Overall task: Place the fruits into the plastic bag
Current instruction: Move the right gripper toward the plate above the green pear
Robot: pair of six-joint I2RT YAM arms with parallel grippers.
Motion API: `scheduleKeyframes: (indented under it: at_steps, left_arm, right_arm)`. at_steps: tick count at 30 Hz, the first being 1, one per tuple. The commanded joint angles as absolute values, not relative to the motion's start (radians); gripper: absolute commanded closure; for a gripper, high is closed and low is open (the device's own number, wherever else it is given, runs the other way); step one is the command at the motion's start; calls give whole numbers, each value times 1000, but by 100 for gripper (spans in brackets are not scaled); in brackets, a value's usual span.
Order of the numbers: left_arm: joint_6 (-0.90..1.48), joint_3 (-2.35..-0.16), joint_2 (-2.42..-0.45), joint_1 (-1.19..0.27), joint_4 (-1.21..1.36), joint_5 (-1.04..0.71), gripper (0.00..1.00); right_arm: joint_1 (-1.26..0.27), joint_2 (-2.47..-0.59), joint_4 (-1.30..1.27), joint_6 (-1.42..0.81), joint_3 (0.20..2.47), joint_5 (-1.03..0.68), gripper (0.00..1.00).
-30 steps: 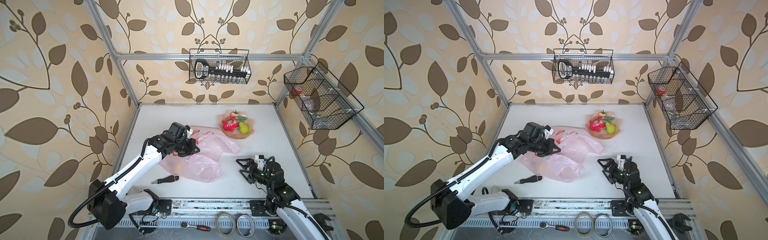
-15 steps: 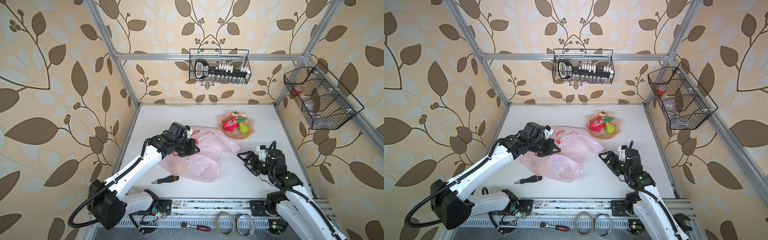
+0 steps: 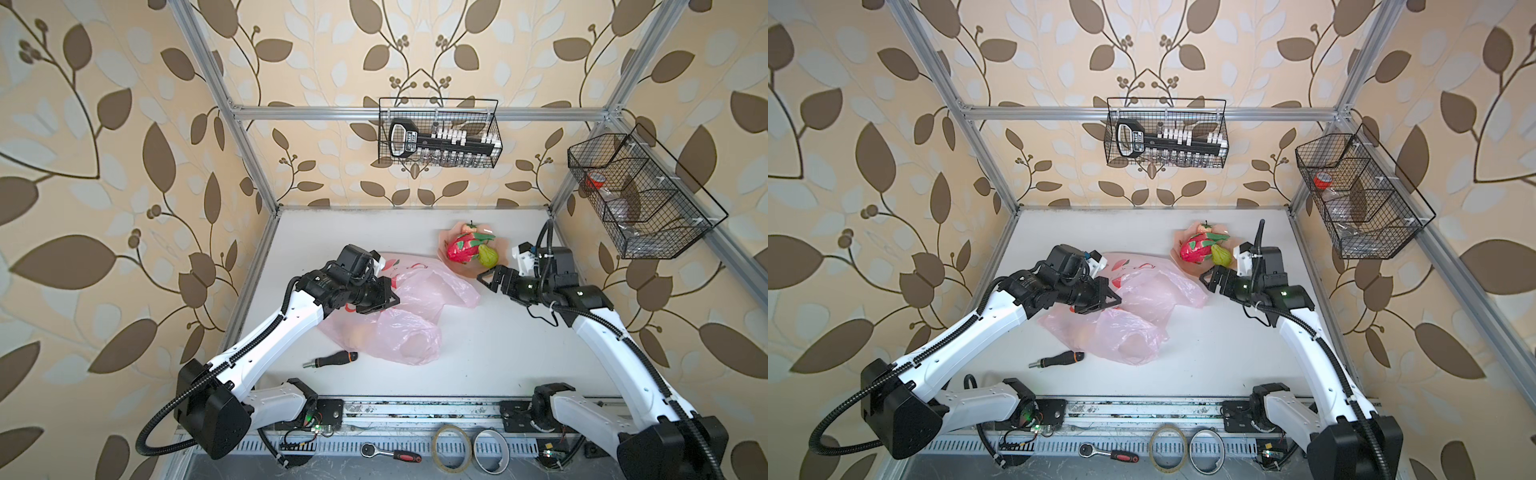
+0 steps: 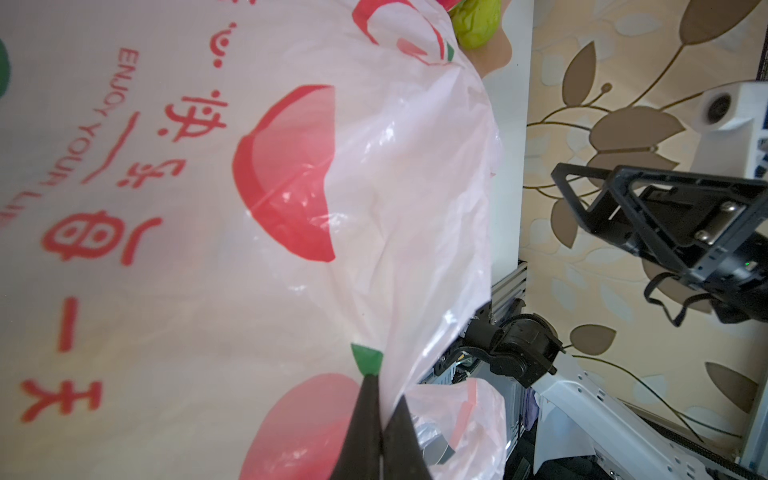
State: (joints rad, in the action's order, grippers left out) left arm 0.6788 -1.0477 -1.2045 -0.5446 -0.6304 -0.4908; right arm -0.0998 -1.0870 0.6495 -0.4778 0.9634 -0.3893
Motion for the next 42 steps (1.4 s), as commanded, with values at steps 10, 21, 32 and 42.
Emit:
scheduleKeyframes:
  at_steps: [10, 21, 32, 42]
  left_arm:
    - [663, -1055, -1173, -554, -627, -497, 100]
    - [664, -1051, -1172, -554, -627, -497, 100]
    - [667, -1042, -1161, -554, -626, -497, 100]
    - [667, -1045, -1159, -553, -637, -492, 100]
  right_arm:
    - [-95, -1176, 854, -218, 1143, -165, 0]
    - [-96, -1249, 839, -166, 1200, -107, 2]
    - [-122, -1446, 817, -99, 1316, -9, 3]
    - [-168, -1692, 816, -40, 1446, 101, 4]
